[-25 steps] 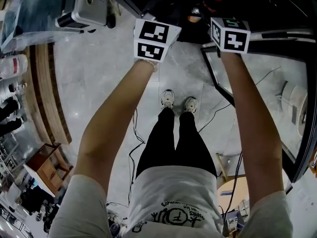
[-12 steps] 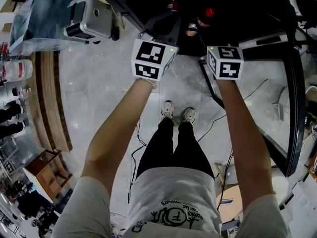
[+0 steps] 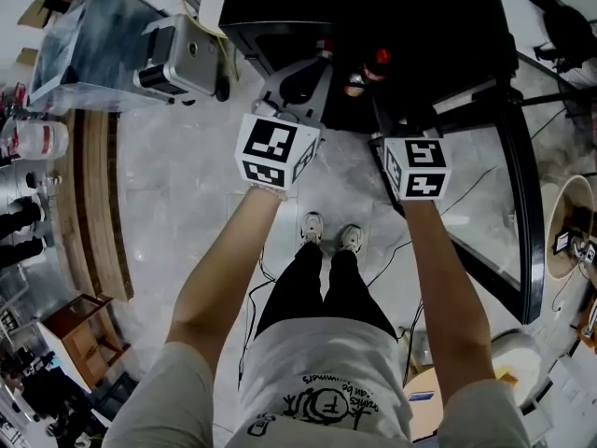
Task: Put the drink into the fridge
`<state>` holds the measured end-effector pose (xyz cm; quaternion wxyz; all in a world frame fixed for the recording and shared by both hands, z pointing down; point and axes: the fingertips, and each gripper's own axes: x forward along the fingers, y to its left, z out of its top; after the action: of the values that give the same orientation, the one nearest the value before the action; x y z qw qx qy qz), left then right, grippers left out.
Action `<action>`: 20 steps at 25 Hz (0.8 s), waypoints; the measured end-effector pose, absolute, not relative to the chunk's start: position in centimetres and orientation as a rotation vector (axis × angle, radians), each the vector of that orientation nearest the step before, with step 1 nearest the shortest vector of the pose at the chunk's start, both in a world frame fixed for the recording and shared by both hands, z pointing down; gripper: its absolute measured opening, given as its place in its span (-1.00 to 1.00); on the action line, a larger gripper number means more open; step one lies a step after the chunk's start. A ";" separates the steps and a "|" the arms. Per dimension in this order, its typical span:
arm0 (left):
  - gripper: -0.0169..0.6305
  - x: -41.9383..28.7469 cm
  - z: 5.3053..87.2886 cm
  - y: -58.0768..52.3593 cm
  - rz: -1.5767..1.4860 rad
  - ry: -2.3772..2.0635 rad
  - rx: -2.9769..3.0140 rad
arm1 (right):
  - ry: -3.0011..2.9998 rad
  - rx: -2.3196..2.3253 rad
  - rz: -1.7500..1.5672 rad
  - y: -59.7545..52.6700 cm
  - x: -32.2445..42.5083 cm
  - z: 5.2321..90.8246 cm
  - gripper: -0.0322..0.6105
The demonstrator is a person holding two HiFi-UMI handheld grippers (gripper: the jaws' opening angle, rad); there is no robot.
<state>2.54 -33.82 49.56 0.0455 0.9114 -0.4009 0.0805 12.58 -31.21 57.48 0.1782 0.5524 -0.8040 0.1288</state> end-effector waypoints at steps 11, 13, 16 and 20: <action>-0.88 3.7 44.9 -28.1 0.263 -1.114 2.865 | -2.370 1.533 0.276 -27.2 11.0 50.2 -0.58; -0.88 3.6 43.7 -27.1 0.245 -1.104 2.873 | -2.392 1.534 0.259 -26.4 10.7 48.6 -0.61; -0.88 3.7 41.9 -25.5 0.210 -1.081 2.888 | -2.423 1.525 0.227 -25.2 10.2 46.2 -0.67; -0.88 4.3 40.1 -23.1 0.200 -1.024 2.905 | -2.449 1.518 0.187 -23.7 9.8 43.4 -0.71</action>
<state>4.30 -23.10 40.08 0.0276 0.9408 -0.3316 0.0648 9.77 -23.65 43.44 0.1271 0.5215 -0.8413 0.0641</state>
